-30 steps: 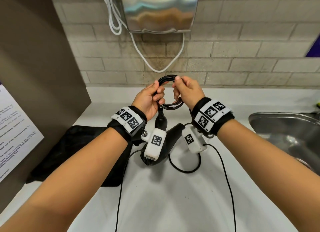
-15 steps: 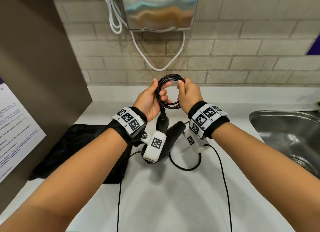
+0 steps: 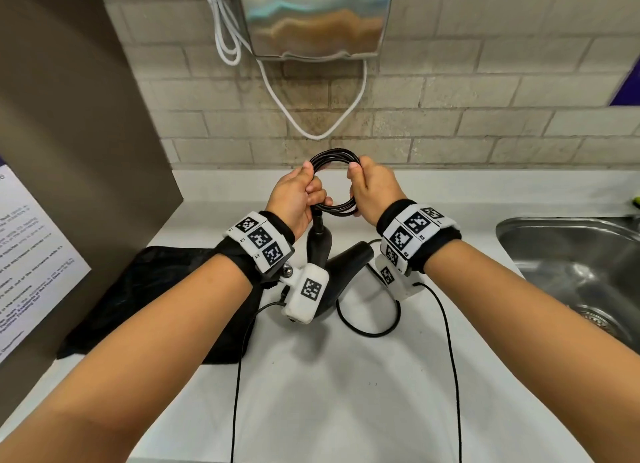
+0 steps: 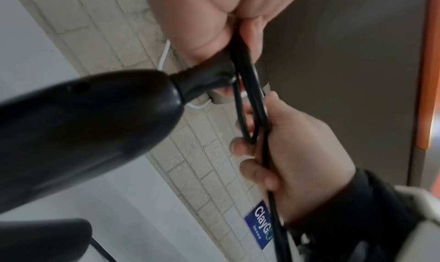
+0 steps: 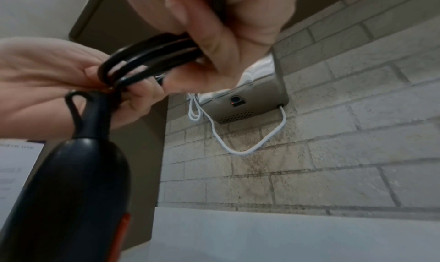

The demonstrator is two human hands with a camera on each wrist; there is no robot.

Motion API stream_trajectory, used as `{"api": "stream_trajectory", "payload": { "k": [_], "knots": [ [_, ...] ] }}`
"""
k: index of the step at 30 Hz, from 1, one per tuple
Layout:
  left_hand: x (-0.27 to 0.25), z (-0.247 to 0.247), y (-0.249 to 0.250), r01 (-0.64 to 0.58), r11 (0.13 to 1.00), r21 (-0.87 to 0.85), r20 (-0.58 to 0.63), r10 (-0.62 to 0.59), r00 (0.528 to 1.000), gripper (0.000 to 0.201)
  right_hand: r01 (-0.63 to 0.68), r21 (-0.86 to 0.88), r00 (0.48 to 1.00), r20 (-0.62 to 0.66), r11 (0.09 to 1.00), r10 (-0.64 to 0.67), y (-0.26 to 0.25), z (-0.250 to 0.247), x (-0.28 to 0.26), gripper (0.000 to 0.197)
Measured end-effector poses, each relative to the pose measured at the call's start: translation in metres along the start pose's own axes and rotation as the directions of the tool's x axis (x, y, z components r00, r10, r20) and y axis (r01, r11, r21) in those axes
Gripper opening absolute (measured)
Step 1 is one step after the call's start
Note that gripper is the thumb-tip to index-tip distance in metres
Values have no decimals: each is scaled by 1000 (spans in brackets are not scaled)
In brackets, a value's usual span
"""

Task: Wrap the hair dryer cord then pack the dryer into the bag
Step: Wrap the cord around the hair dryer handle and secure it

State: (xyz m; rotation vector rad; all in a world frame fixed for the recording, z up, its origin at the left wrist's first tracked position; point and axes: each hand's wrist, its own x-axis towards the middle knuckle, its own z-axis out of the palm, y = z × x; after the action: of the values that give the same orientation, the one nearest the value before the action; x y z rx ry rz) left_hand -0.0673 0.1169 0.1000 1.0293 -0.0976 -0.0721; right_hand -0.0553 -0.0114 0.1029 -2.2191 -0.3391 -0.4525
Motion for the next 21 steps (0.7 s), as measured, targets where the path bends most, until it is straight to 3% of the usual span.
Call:
{"api": "stream_trajectory", "payload": {
  "k": [6, 9, 13, 16, 21],
  "knots": [
    [0, -4, 11, 222, 974, -39, 154, -214, 965, 56, 36, -83, 999, 18, 996, -34, 2, -3, -1, 20],
    [2, -7, 13, 287, 953, -99, 206, -262, 943, 55, 22, -51, 998, 61, 998, -18, -2, -3, -2, 21],
    [5, -13, 9, 263, 945, -195, 196, -226, 954, 42, -154, 195, 980, 156, 969, 124, 1, -2, -17, 26],
    [12, -22, 12, 208, 931, -299, 130, -176, 976, 44, -229, 72, 921, 339, 971, 193, 17, 5, -37, 16],
    [16, -28, 10, 186, 909, -373, 84, -166, 983, 50, -113, -91, 889, 435, 989, 142, 32, 13, -66, 14]
  ]
}}
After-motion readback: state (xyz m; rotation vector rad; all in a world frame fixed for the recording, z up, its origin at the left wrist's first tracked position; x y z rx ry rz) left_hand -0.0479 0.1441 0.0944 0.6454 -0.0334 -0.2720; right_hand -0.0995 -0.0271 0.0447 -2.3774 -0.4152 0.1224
